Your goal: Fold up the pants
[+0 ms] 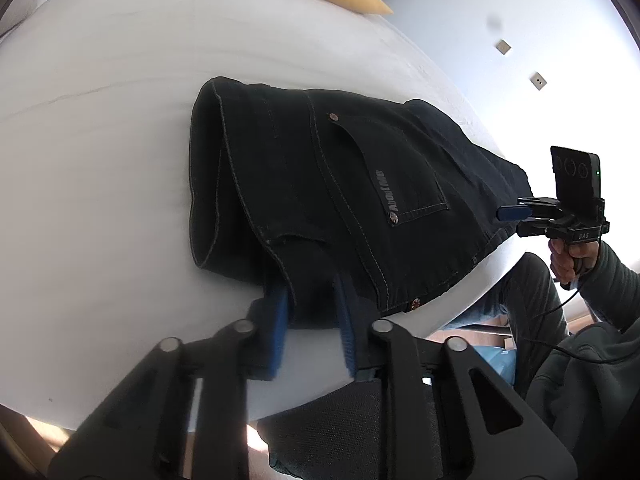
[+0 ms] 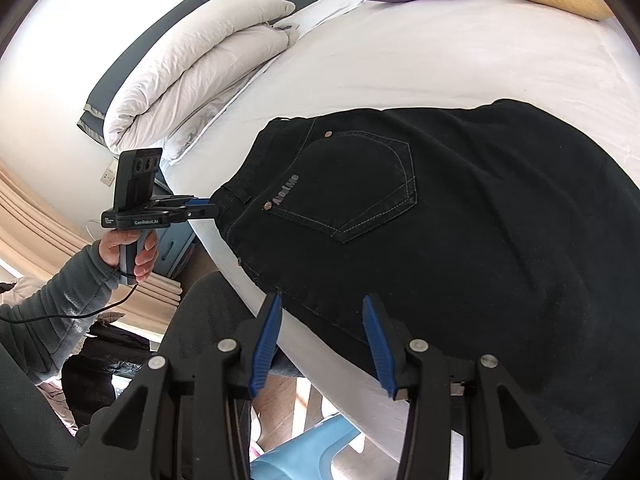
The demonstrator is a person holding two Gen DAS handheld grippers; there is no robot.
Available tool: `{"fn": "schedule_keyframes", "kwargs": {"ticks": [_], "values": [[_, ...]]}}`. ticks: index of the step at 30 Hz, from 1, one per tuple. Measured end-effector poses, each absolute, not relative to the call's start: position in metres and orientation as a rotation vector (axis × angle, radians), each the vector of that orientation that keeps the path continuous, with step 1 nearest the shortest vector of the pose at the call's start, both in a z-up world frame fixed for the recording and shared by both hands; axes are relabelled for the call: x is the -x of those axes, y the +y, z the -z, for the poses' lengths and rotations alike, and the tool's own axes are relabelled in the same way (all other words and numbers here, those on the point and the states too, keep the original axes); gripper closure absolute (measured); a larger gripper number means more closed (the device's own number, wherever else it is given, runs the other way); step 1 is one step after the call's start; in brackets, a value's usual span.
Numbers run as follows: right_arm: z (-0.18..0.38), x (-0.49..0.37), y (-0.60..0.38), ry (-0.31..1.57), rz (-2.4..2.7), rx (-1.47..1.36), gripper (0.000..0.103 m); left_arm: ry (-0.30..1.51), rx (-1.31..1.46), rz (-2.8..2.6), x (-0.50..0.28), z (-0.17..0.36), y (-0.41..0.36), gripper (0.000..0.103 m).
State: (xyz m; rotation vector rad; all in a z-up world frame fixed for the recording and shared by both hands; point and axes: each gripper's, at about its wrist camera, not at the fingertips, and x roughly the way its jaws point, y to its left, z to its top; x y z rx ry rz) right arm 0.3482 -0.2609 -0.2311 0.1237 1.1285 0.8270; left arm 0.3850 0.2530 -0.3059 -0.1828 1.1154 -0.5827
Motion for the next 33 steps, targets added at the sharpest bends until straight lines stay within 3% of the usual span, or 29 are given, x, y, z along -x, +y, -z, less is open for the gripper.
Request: {"fn": "schedule_keyframes", "kwargs": {"ticks": [1, 3, 14, 21, 33], "values": [[0.232, -0.349, -0.261, 1.131, -0.823, -0.120, 0.057, 1.121, 0.172, 0.584, -0.386, 0.307, 0.251, 0.099], [0.235, -0.350, -0.262, 1.138, -0.815, -0.121, 0.057, 1.123, 0.144, 0.590, -0.387, 0.306, 0.246, 0.100], [0.244, -0.347, -0.272, 1.149, -0.760, -0.154, 0.061, 1.003, 0.149, 0.596, -0.418, 0.263, 0.252, 0.101], [0.244, -0.341, -0.275, 1.143, -0.752, -0.162, 0.061, 1.137, 0.116, 0.555, -0.423, 0.318, 0.258, 0.101], [0.243, -0.366, -0.259, 1.165, -0.746, -0.157, 0.060, 1.174, 0.069, 0.536, -0.410, 0.326, 0.249, 0.097]]}}
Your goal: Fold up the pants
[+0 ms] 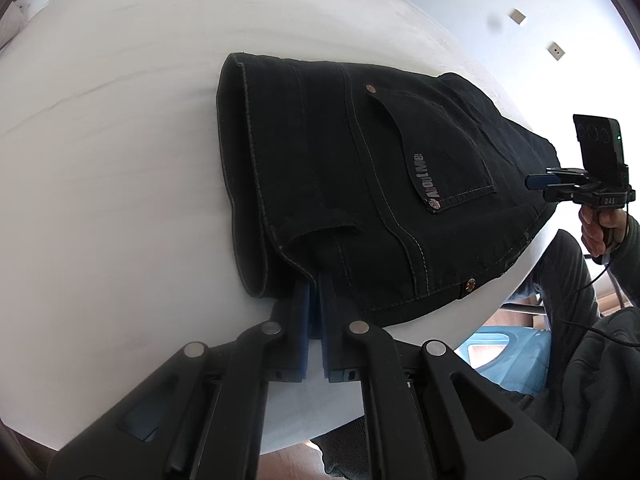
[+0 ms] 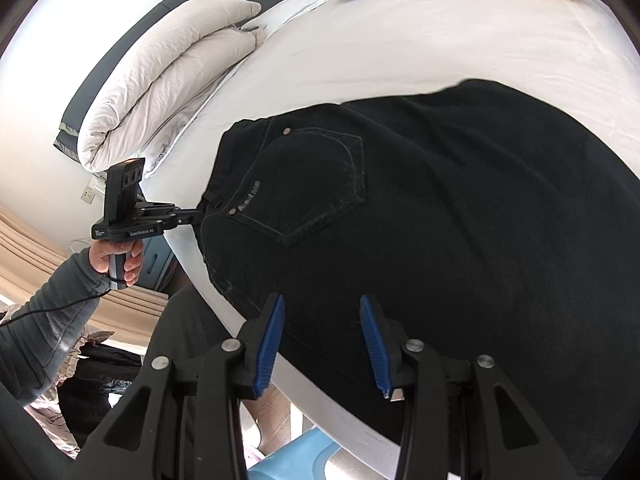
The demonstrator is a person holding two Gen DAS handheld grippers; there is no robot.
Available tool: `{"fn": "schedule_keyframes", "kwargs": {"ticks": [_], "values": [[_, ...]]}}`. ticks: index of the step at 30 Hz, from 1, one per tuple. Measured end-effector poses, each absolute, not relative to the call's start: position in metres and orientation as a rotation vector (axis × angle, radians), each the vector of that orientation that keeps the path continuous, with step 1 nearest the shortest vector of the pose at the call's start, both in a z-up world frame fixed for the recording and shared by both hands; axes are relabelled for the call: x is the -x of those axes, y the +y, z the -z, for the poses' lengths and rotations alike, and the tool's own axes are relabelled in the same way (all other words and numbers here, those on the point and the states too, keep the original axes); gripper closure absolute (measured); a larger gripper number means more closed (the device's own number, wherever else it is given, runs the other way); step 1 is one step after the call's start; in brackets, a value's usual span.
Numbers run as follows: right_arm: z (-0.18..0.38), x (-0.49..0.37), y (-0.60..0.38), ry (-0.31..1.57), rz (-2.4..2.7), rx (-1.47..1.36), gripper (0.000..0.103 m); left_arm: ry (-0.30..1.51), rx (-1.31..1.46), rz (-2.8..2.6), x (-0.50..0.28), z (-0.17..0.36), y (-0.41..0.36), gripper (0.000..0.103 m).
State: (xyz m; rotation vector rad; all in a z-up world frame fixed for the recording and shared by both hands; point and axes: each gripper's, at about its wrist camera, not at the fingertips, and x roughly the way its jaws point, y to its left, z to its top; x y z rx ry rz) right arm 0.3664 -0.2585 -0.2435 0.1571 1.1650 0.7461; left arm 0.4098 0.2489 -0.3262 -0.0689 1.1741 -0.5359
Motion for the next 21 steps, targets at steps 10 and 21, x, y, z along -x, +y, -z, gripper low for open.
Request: {"fn": "schedule_keyframes", "kwargs": {"ticks": [10, 21], "values": [[0.201, -0.437, -0.124, 1.085, -0.909, 0.048, 0.039, 1.027, 0.200, 0.496, -0.399, 0.311, 0.264, 0.097], [0.231, -0.476, -0.073, 1.119, -0.949, -0.057, 0.041, 1.051, 0.060, 0.473, -0.392, 0.328, 0.249, 0.097]]}}
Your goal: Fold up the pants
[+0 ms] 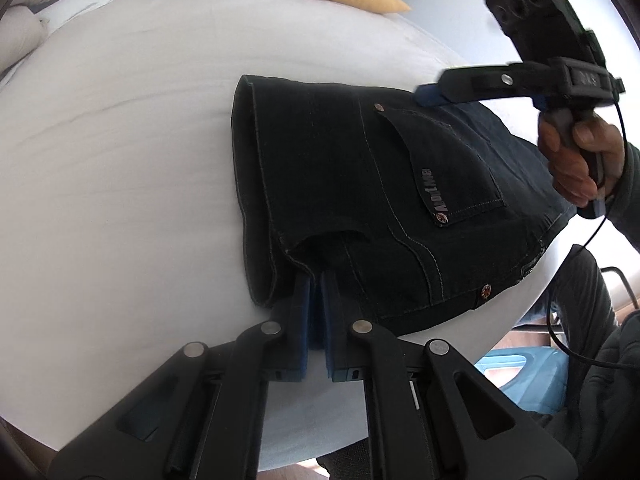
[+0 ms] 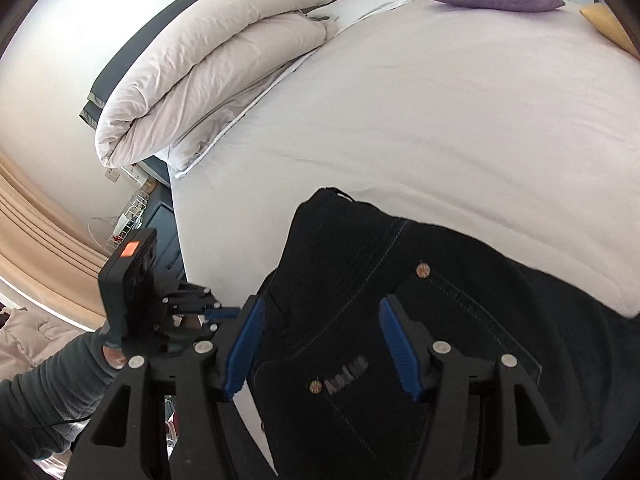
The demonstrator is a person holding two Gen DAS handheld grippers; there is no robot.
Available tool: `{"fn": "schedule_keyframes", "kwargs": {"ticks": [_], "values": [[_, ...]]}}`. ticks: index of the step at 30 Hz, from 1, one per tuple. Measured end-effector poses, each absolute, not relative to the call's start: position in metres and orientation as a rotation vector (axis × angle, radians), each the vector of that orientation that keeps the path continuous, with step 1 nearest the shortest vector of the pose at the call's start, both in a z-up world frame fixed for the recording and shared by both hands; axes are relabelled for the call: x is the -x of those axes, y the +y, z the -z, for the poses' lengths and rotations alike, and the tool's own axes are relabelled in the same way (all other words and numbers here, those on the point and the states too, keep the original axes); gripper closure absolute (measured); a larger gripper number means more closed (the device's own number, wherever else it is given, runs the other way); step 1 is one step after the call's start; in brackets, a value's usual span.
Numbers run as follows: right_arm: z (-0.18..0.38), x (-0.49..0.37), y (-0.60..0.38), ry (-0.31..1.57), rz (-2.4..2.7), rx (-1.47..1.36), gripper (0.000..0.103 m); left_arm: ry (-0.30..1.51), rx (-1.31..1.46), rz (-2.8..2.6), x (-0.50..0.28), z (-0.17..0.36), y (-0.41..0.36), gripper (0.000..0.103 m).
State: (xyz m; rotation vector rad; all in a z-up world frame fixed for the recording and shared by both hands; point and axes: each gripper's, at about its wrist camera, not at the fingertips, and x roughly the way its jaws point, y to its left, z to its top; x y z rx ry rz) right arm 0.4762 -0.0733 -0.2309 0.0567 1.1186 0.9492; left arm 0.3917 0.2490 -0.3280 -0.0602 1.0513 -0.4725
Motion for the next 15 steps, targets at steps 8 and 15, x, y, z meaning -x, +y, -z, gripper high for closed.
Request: {"fn": "schedule_keyframes", "kwargs": {"ticks": [8, 15], "values": [[0.278, -0.529, -0.013, 1.249, -0.967, -0.070, 0.078, 1.040, 0.128, 0.462, -0.390, 0.326, 0.248, 0.095], [0.296, -0.571, -0.024, 1.235, -0.786, -0.116, 0.103, 0.994, 0.135, 0.441, -0.382, 0.313, 0.247, 0.095]]}}
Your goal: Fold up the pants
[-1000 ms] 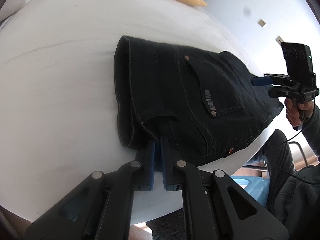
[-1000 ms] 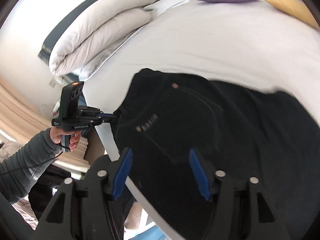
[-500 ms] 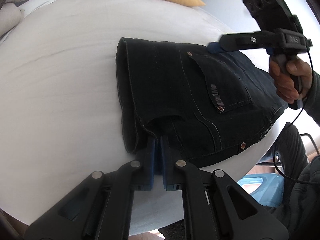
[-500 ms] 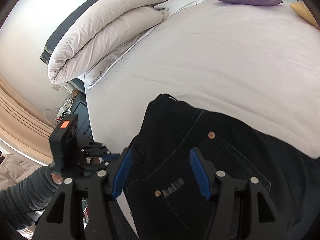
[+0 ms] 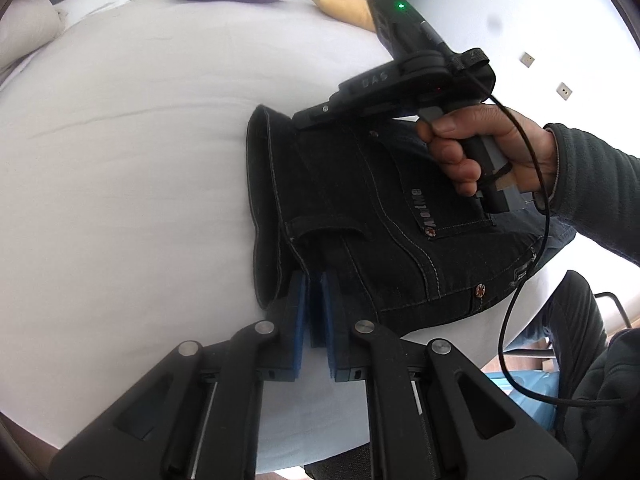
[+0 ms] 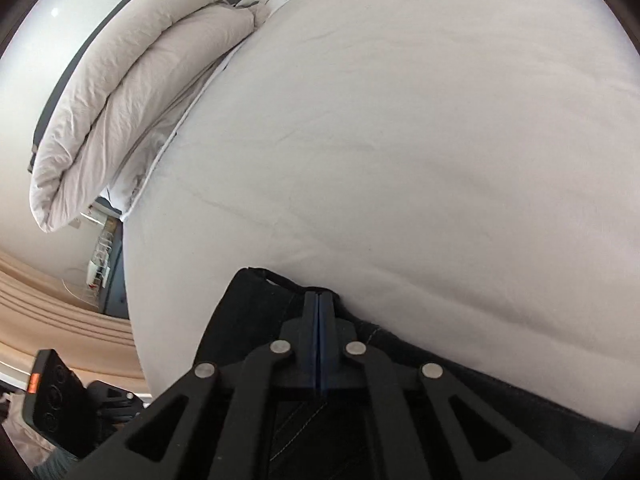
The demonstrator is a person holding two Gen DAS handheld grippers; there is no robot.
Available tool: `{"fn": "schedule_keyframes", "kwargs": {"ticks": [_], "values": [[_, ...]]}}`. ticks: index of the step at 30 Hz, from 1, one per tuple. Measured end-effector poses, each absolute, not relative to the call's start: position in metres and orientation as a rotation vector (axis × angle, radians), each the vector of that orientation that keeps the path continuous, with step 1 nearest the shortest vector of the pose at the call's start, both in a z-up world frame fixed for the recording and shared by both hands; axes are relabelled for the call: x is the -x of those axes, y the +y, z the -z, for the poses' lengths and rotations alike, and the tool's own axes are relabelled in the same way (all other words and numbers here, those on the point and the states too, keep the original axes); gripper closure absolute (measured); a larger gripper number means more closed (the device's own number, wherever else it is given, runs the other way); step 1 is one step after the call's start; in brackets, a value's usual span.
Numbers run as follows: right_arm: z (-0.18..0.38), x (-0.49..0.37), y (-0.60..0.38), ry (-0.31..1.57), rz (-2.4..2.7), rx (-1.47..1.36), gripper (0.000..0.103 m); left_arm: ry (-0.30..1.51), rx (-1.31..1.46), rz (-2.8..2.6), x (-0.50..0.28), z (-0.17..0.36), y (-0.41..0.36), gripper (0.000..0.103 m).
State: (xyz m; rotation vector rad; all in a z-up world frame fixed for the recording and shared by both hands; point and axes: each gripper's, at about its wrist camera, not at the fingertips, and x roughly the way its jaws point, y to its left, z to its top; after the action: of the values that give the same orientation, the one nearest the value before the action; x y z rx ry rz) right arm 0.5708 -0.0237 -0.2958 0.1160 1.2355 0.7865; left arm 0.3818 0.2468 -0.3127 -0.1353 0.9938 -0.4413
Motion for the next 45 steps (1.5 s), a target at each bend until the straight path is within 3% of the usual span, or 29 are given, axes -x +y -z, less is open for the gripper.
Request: {"fn": "schedule_keyframes", "kwargs": {"ticks": [5, 7, 10, 12, 15, 18, 19, 20, 22, 23, 27, 28, 29, 30, 33, 36, 38, 39, 40, 45], "values": [[0.290, -0.574, -0.033, 1.171, -0.748, -0.124, 0.103, 0.962, 0.107, 0.401, -0.361, 0.283, 0.247, 0.095], [0.278, -0.571, -0.048, 1.125, -0.747, -0.196, 0.077, 0.963, 0.098, 0.368, -0.352, 0.275, 0.249, 0.095], [0.253, -0.556, -0.088, 1.072, -0.838, -0.302, 0.055, 0.975, 0.137, 0.296, -0.342, 0.276, 0.262, 0.094], [0.240, -0.538, -0.121, 1.028, -0.868, -0.312, 0.047, 0.954, 0.156, 0.268, -0.338, 0.269, 0.265, 0.094], [0.240, -0.519, -0.181, 1.044, -0.826, -0.331, 0.044, 0.895, 0.187, 0.308, -0.340, 0.253, 0.254, 0.094], [0.268, -0.516, -0.229, 1.126, -0.748, -0.366, 0.044, 0.905, 0.164, 0.408, -0.362, 0.255, 0.215, 0.090], [0.280, -0.518, -0.242, 1.149, -0.714, -0.397, 0.049, 0.915, 0.150, 0.441, -0.370, 0.259, 0.200, 0.086], [0.291, -0.523, -0.255, 1.156, -0.719, -0.450, 0.057, 0.933, 0.141, 0.476, -0.378, 0.266, 0.186, 0.084], [0.303, -0.533, -0.275, 1.154, -0.690, -0.506, 0.096, 0.995, 0.135, 0.480, -0.391, 0.284, 0.168, 0.081], [0.305, -0.537, -0.287, 1.131, -0.659, -0.541, 0.101, 1.028, 0.141, 0.486, -0.395, 0.293, 0.163, 0.081], [0.304, -0.546, -0.340, 1.070, -0.497, -0.595, 0.097, 1.048, 0.096, 0.498, -0.384, 0.308, 0.159, 0.081], [0.297, -0.542, -0.349, 1.055, -0.462, -0.576, 0.079, 1.046, 0.097, 0.495, -0.381, 0.308, 0.161, 0.081], [0.286, -0.536, -0.360, 1.027, -0.449, -0.558, 0.068, 1.045, 0.100, 0.490, -0.378, 0.307, 0.163, 0.081], [0.274, -0.528, -0.372, 0.995, -0.418, -0.537, 0.047, 1.044, 0.090, 0.472, -0.378, 0.305, 0.163, 0.081], [0.238, -0.489, -0.411, 0.931, -0.400, -0.553, 0.043, 1.002, 0.033, 0.415, -0.370, 0.282, 0.154, 0.081], [0.209, -0.428, -0.458, 0.885, -0.373, -0.583, 0.032, 0.893, 0.067, 0.497, -0.359, 0.243, 0.126, 0.077], [0.199, -0.381, -0.494, 0.848, -0.321, -0.604, 0.029, 0.850, 0.103, 0.584, -0.357, 0.229, 0.095, 0.057], [0.199, -0.358, -0.512, 0.838, -0.278, -0.628, 0.026, 0.842, 0.116, 0.629, -0.357, 0.225, 0.078, 0.038], [0.201, -0.335, -0.530, 0.828, -0.236, -0.671, 0.023, 0.842, 0.106, 0.676, -0.356, 0.226, 0.057, 0.032], [0.229, -0.244, -0.602, 0.749, -0.037, -0.910, 0.023, 0.984, 0.032, 0.722, -0.363, 0.272, -0.020, 0.031]]}}
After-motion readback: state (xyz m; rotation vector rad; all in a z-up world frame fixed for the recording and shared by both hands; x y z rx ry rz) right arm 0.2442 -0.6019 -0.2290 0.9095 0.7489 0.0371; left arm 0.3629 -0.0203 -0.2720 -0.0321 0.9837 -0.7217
